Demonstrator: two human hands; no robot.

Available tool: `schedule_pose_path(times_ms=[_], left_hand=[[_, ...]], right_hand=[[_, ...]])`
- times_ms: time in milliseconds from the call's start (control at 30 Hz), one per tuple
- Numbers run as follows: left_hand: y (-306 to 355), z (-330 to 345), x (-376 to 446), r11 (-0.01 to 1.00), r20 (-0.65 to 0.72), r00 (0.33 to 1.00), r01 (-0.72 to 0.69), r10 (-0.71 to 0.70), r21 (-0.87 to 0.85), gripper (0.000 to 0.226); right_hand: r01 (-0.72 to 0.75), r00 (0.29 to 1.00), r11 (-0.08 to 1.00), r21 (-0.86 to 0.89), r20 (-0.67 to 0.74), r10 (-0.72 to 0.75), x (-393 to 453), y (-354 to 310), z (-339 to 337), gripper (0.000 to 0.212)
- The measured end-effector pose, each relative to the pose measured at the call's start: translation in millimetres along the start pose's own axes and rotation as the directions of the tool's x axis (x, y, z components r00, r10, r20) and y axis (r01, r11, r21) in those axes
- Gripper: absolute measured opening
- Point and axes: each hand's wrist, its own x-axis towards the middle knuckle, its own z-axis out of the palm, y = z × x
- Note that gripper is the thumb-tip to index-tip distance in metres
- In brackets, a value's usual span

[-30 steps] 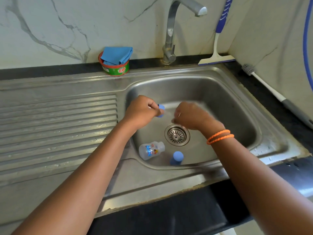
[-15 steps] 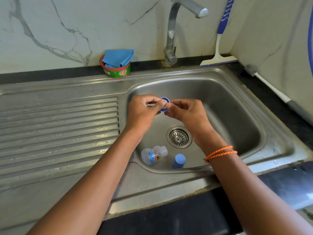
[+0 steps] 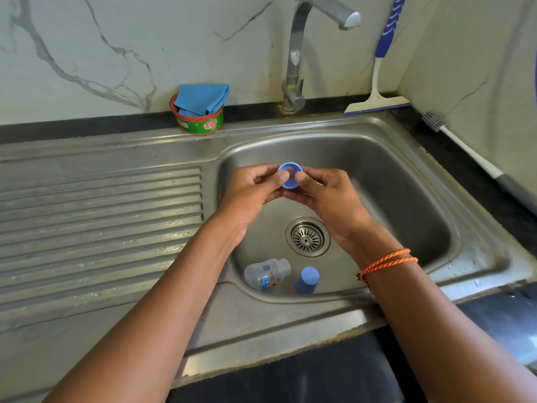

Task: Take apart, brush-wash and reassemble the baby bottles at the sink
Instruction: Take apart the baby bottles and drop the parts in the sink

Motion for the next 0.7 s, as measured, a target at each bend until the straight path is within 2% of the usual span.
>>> schedule_pose_path(times_ms=[233, 500, 700], left_hand=[[3.4, -8.4, 3.3, 0.999, 0.048, 0.999, 0.022, -0.02, -0.04, 0.024], [-3.6, -0.8, 4.2, 0.997, -0.008, 0.998, -0.054, 0.054, 0.059, 0.019], [-7.1, 5.7, 3.0, 0.999, -0.027, 0.999, -0.027, 0.028, 0.044, 0.019]], right_hand=[[-0.083, 0.992, 0.981, 0.177, 0.104, 0.066, -0.2, -0.1, -7.5, 0.031], [-0.168, 0.983, 0.958, 0.234, 0.115, 0.145, 2.2, 2.1, -11.0, 0.035], [-0.214, 0.973, 0.939, 0.268, 0.144, 0.18, 3.6, 3.0, -7.3, 0.039]])
